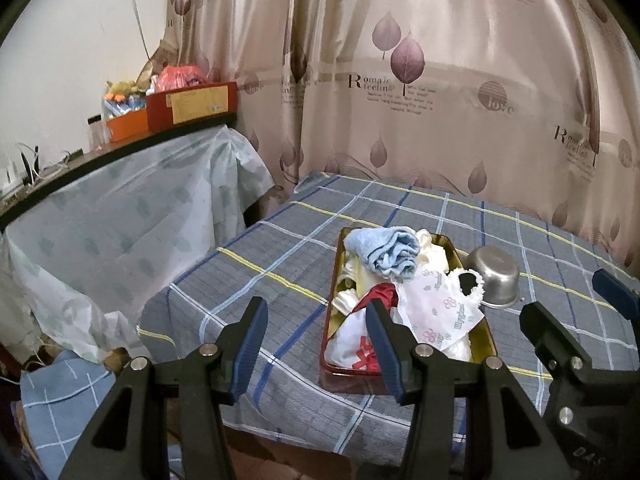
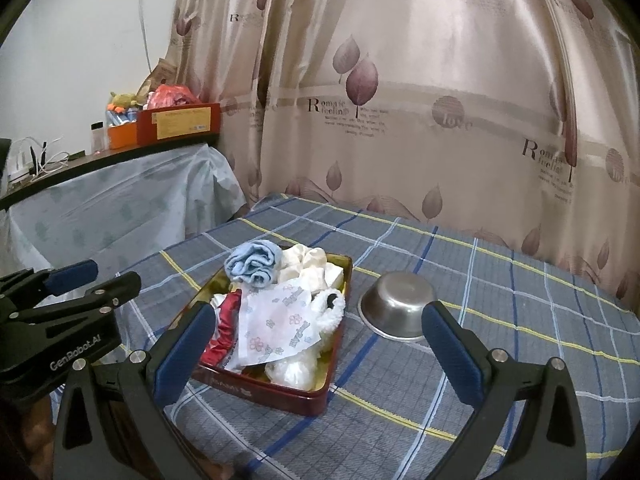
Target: Organize soft objects
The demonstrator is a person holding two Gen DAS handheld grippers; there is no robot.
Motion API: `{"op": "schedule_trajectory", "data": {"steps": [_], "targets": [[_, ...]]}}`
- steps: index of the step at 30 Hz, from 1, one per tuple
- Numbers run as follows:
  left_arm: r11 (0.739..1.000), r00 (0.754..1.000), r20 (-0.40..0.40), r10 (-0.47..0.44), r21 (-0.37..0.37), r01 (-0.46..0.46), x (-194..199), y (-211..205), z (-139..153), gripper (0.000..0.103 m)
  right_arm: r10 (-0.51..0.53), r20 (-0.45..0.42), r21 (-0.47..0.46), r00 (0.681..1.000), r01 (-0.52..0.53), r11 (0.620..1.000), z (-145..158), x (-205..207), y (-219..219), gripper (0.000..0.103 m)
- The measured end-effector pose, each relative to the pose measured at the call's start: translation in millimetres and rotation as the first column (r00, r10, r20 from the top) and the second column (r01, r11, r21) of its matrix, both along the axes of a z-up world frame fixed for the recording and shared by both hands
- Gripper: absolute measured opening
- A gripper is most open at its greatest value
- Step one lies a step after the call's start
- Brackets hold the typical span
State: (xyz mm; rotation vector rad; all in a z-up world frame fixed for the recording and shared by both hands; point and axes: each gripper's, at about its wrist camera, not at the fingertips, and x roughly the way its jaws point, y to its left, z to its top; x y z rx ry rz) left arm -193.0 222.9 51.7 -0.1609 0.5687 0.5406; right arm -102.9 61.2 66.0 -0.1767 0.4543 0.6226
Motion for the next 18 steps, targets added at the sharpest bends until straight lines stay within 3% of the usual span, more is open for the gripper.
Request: {"op": "schedule_trajectory", "data": {"steps": [5,18], "targets": [[0.999,1.0,0.0,0.001,0.033,-0.001,-0.7,-4.7,1.8,0.052,-0.007,-0.024,0.005,1.0,0.008,1.0,-2.2,4.7,-1.7,0.102],[1.0,1.0,-0.028,-0.009,-0.004,0.009,4.3,1.0,-2.3,0.057,-0.005,-0.028,0.007,1.0,0.006,1.0,-1.6,5.5,-2.9,0.102]]}}
